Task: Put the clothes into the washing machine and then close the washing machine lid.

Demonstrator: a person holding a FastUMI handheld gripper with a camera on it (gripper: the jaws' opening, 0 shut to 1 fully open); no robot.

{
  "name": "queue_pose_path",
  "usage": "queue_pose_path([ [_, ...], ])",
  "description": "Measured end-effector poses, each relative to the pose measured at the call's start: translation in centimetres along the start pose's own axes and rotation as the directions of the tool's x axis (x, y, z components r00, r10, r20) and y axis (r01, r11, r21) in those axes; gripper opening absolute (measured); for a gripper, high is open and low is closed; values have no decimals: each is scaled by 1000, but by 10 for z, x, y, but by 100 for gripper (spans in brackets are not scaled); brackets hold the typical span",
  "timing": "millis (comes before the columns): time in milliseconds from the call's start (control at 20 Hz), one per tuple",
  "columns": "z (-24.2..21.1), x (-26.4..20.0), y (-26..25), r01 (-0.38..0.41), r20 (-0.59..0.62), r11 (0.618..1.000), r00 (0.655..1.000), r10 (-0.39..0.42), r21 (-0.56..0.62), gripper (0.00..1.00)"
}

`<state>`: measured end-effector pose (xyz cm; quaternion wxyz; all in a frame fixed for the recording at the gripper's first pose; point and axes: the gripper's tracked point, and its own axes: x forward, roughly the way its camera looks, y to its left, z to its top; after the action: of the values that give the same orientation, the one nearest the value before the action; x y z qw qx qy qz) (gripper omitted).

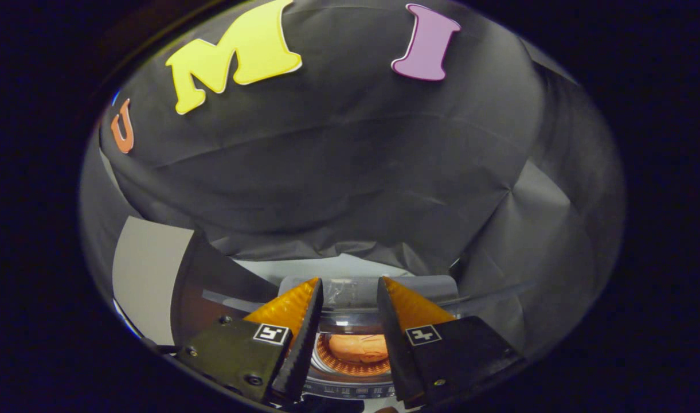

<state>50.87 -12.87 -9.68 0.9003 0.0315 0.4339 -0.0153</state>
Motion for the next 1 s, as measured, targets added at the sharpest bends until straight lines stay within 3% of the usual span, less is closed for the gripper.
queue_pose_path([
  [450,-35,-22,2,-6,37,1000,999,6,-21,61],
  [1000,-88,-36,0,-67,31,998,997,67,-8,61],
])
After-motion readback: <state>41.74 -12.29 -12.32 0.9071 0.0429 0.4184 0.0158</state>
